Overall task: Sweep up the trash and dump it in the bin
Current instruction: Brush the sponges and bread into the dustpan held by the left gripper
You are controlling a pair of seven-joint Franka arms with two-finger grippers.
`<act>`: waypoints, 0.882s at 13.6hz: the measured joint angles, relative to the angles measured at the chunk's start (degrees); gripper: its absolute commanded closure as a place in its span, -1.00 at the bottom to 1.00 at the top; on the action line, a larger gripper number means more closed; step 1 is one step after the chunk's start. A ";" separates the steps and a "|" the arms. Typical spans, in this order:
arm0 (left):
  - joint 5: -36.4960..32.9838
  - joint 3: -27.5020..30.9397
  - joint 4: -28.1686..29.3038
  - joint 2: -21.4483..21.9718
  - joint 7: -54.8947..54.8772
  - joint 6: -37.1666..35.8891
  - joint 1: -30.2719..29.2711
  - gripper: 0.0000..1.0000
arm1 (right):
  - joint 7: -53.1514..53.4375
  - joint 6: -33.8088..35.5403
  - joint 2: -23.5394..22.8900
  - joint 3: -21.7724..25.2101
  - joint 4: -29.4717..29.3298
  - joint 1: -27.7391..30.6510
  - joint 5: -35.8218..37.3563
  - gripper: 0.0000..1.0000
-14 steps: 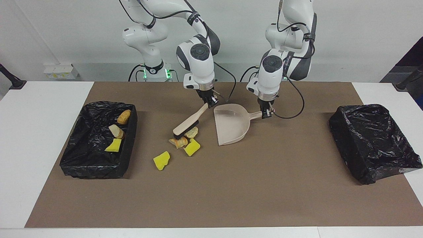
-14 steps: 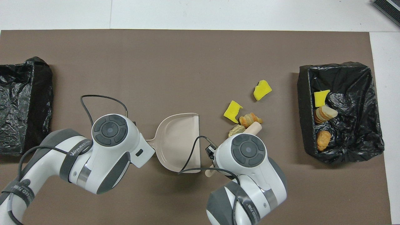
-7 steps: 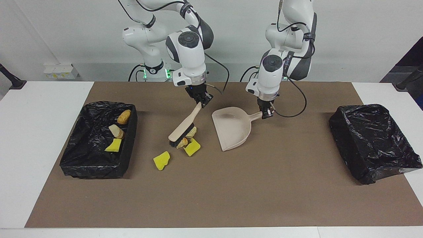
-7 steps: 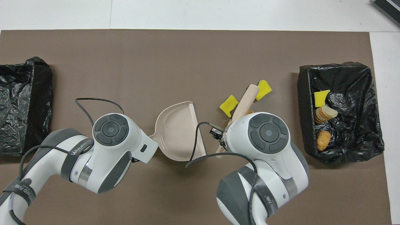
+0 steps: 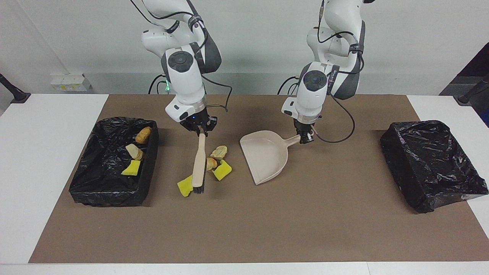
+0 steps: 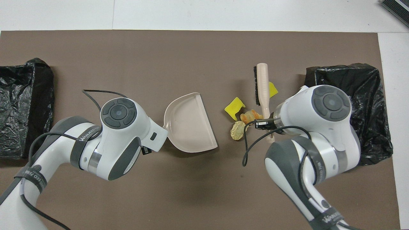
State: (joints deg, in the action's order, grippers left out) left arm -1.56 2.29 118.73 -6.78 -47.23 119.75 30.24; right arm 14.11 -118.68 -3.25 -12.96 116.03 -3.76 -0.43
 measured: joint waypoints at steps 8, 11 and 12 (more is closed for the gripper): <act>0.40 -0.38 -1.52 -1.51 2.35 -0.13 3.10 1.00 | -10.48 -0.25 -4.10 0.01 -1.10 9.02 10.24 1.00; -0.14 -0.41 -1.56 -1.58 4.09 -0.13 4.73 1.00 | -14.32 -0.22 -4.63 -0.08 -0.53 10.20 10.25 1.00; -0.20 -0.40 -1.57 -1.60 4.28 -0.13 4.80 1.00 | -15.14 -0.20 -4.71 -0.34 -0.06 10.08 10.25 1.00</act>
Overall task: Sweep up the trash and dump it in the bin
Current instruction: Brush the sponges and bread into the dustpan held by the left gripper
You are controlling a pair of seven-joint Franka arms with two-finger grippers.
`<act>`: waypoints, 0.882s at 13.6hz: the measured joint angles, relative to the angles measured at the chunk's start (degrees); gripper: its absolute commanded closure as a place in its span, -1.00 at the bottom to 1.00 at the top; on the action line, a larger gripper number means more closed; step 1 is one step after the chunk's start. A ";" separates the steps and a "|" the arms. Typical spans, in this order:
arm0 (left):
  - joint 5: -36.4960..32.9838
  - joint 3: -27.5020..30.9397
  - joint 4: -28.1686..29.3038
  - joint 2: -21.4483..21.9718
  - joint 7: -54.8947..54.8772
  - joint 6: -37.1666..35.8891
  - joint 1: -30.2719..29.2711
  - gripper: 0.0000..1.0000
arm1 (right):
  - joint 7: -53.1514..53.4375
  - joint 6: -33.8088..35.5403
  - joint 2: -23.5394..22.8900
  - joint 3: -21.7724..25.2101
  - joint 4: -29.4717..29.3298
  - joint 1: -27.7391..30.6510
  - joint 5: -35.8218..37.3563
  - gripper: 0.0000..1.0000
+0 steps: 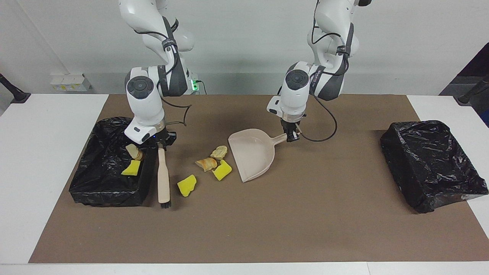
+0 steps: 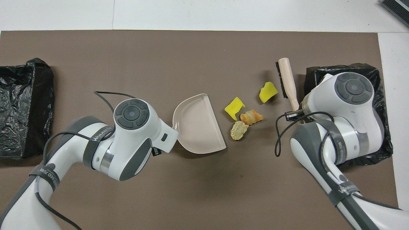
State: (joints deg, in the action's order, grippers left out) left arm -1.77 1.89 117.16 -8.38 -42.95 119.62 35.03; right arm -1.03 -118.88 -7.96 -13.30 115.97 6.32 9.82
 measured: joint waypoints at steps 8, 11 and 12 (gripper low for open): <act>-0.01 0.01 0.00 -0.51 1.33 -0.09 0.07 1.00 | 1.81 1.82 0.06 -0.96 3.12 -8.76 -6.45 1.00; -0.23 0.03 -0.01 -0.90 2.76 -0.02 0.81 1.00 | 3.19 2.64 0.43 -1.07 3.20 -14.32 -8.88 1.00; -0.28 0.04 -0.02 -0.92 2.87 -0.02 0.83 1.00 | 3.30 3.23 0.71 -1.10 3.22 -15.90 -10.14 1.00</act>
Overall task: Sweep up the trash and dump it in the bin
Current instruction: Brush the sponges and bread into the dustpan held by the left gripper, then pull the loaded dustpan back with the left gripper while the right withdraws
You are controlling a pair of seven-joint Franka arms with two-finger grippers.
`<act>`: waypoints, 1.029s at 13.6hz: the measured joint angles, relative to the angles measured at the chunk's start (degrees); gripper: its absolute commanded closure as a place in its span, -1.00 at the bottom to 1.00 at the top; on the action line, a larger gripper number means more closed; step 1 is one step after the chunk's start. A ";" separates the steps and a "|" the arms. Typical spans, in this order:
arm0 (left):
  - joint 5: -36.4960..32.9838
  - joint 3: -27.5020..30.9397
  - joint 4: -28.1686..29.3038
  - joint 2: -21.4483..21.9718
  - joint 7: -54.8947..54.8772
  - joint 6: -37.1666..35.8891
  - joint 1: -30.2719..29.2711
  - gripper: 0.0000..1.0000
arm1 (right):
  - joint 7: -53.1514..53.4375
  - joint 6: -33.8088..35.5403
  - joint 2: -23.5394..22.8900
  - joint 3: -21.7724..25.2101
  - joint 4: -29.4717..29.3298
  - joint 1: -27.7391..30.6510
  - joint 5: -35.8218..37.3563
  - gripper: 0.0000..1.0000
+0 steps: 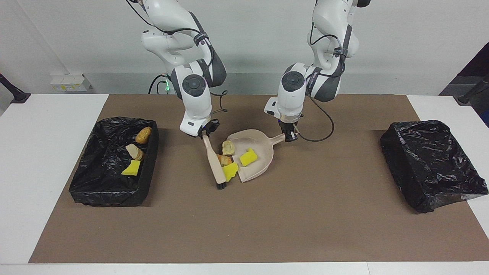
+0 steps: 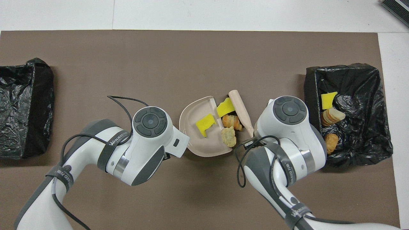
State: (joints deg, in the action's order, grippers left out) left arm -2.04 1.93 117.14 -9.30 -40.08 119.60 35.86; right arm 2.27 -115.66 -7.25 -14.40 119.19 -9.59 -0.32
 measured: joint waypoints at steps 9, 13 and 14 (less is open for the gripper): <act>-0.03 0.22 0.01 -0.49 -1.76 1.54 -0.24 1.00 | 3.62 1.25 1.98 -0.29 0.07 -8.02 -5.57 1.00; -0.03 0.68 0.28 -0.96 -9.64 4.59 -3.16 1.00 | 5.49 2.92 2.94 -0.10 -1.95 -7.82 -5.79 1.00; -0.02 0.73 0.28 -1.09 -11.94 5.16 -4.28 1.00 | 5.51 4.03 3.70 0.07 -2.78 -7.58 -5.84 1.00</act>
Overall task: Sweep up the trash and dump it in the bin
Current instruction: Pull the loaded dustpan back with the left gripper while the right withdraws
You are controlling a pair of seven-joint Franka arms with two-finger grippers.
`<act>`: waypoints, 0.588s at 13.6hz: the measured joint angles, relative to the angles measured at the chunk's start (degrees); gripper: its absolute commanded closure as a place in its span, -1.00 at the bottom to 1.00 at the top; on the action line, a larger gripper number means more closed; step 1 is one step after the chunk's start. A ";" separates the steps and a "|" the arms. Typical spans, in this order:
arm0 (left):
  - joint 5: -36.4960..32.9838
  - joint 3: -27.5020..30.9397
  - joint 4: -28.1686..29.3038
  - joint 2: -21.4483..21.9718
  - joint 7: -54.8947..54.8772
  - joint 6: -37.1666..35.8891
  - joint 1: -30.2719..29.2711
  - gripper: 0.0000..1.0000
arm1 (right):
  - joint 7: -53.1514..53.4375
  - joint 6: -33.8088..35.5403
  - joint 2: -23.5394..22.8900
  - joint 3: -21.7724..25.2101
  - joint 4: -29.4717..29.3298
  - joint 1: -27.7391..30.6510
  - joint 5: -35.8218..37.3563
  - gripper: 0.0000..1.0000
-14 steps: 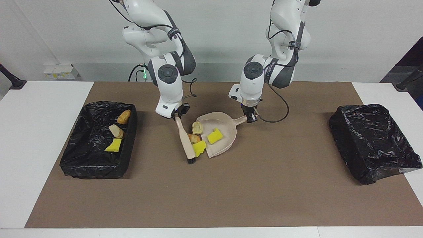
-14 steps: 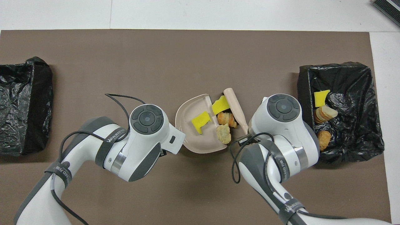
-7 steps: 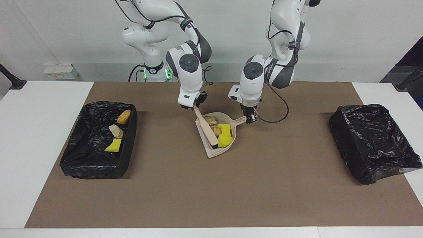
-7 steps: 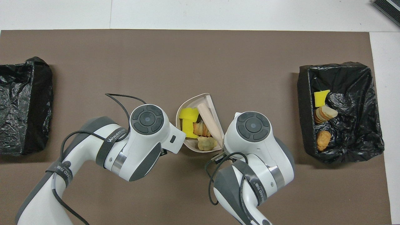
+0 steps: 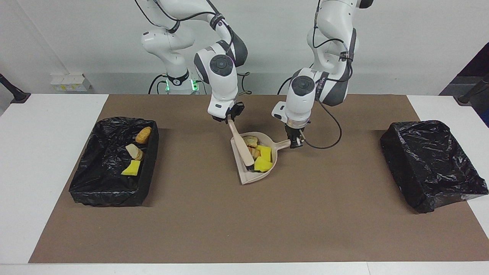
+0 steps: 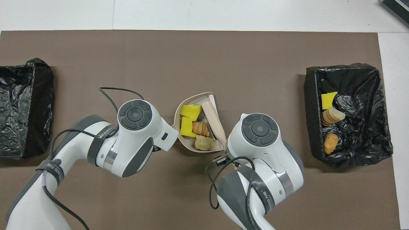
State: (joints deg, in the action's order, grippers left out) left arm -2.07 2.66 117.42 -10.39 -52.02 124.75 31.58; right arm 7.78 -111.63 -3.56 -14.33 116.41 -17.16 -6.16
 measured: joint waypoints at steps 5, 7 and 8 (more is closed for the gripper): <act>1.21 0.13 0.01 -0.06 -9.93 0.93 -4.96 1.00 | 0.03 5.40 6.66 0.84 -1.26 2.94 -0.25 1.00; 2.99 0.24 -0.04 -0.02 -15.37 1.21 -7.80 1.00 | 0.08 6.84 9.22 1.06 -1.31 4.80 -0.28 1.00; 3.74 0.29 -0.15 0.08 -17.70 1.32 -9.17 1.00 | 0.63 7.31 10.28 1.21 -1.32 5.40 -0.30 1.00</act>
State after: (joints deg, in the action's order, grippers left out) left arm 1.68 2.95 117.27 -10.31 -69.72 126.07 22.41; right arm 8.41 -104.32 6.72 -13.12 115.10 -11.77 -6.46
